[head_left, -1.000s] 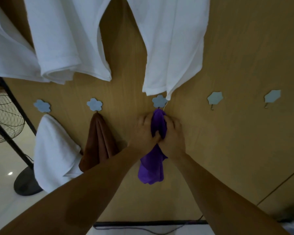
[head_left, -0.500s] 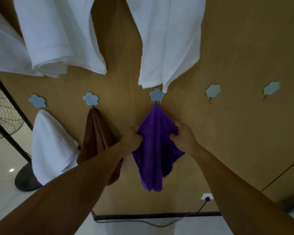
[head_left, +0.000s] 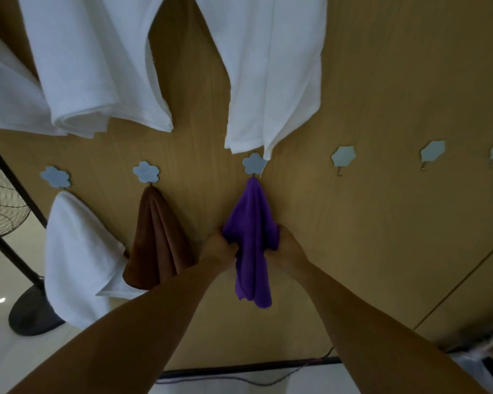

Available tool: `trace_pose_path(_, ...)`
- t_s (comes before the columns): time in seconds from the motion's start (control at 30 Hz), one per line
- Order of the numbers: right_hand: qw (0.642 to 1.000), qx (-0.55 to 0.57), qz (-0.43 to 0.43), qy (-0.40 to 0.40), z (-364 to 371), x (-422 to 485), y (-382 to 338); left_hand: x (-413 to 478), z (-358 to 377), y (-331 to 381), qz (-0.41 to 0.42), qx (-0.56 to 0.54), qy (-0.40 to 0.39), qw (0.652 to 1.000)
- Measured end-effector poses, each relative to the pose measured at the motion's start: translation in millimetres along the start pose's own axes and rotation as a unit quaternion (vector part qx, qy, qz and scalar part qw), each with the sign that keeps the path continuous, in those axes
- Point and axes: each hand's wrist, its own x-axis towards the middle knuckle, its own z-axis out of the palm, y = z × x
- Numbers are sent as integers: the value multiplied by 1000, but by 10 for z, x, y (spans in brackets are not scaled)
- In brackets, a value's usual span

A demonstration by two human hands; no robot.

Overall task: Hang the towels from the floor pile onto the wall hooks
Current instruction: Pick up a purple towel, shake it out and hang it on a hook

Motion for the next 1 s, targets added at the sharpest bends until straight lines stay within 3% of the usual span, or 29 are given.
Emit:
trace_pose_path(0.1,1000,3,4,20,-10,-221,16,-100,-40,-88,21,40,-17,999)
trace_pose_path(0.2,991,-107,71,35,-24,-516,-2,-219,-112,-196,65,88,-58,992)
trace_pose_path(0.33,978,-152,137,48,18,-1044,-5,-513,-122,-376,146,216,-138,956)
trace_pose_path(0.57,955,-144,251,63,210,-2450,163,-1360,141,-599,178,212,-278,920)
trace_pose_path(0.73,926,-162,318,124,-30,-3640,294,-2152,543,-350,258,223,-363,867)
trace_pose_path(1.0,847,-128,455,242,-401,-5804,679,-3897,1393,113,402,299,-469,727)
